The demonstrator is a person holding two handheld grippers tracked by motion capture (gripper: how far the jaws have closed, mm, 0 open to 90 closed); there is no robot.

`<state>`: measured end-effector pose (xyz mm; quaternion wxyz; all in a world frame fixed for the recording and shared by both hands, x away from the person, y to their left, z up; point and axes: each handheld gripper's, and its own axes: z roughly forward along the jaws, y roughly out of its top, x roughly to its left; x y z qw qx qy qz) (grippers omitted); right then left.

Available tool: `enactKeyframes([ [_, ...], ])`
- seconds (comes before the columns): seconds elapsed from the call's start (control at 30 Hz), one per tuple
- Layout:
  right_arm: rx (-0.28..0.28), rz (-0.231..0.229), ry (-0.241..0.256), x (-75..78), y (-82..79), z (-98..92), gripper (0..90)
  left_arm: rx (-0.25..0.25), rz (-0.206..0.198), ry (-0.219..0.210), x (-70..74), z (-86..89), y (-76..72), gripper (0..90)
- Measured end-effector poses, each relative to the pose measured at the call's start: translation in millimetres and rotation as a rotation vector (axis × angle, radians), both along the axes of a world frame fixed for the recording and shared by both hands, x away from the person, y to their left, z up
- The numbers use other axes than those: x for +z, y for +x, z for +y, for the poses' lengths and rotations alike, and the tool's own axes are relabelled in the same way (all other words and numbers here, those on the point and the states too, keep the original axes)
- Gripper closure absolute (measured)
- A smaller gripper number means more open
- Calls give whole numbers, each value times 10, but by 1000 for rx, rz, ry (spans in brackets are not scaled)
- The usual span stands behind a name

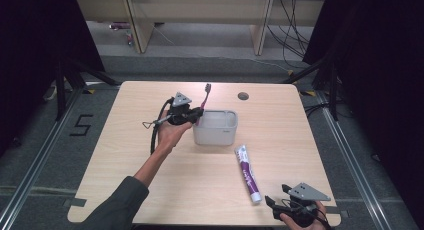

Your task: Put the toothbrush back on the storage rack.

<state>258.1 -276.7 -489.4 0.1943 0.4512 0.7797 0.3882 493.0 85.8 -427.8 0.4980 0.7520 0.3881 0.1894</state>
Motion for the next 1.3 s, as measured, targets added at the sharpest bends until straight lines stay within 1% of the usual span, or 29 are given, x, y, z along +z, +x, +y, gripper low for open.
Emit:
enactKeyframes([
  [0.13,0,-2,1,2,0,-2,275,6,6,2,2,-4,-3,819],
  [0.23,0,-4,-2,0,0,-7,275,4,10,11,-16,-4,0,818],
  [0.27,-1,-4,-1,0,1,-6,275,5,13,22,-16,-2,-3,817],
  [0.3,-1,-6,-4,-3,5,-5,275,5,10,21,-24,-6,-1,817],
  [0.43,-1,-2,3,2,-1,-1,275,3,21,27,-22,-9,-4,814],
  [0.53,-1,-2,2,1,1,-4,275,9,24,45,-25,-7,-4,812],
  [0.6,2,-7,-1,-3,4,-7,275,4,28,47,-33,-6,-2,810],
  [0.63,0,-2,2,0,1,-5,275,3,30,50,-35,-6,0,809],
  [0.67,1,-6,0,-4,6,-5,275,-3,33,64,-34,4,1,805],
  [0.7,3,-5,2,-3,5,-6,275,-9,36,67,-34,8,4,802],
  [0.77,3,-6,2,-5,5,-6,275,-4,33,73,-36,3,-1,790],
  [0.87,1,-1,6,-1,4,-5,275,-5,33,74,-32,4,-3,787],
  [0.93,3,-6,2,-5,7,-5,275,-6,36,74,-29,3,-5,785],
  [1.0,3,-4,2,-4,5,-4,275,-5,33,76,-22,-2,-13,759],
  [1.07,3,0,6,-1,3,-4,275,-12,26,81,-9,-1,-21,754],
  [1.13,4,-3,3,-5,5,-4,275,-6,21,79,1,-1,-30,739],
  [1.17,3,0,7,0,1,-2,275,0,18,63,3,-6,-33,724],
  [1.23,4,-2,2,-6,5,-2,274,8,13,57,18,4,-45,687],
  [1.27,4,3,5,-4,2,-2,274,4,12,56,28,14,-50,663],
  [1.3,5,-3,3,-9,4,-2,275,8,8,59,40,21,-60,645],
])
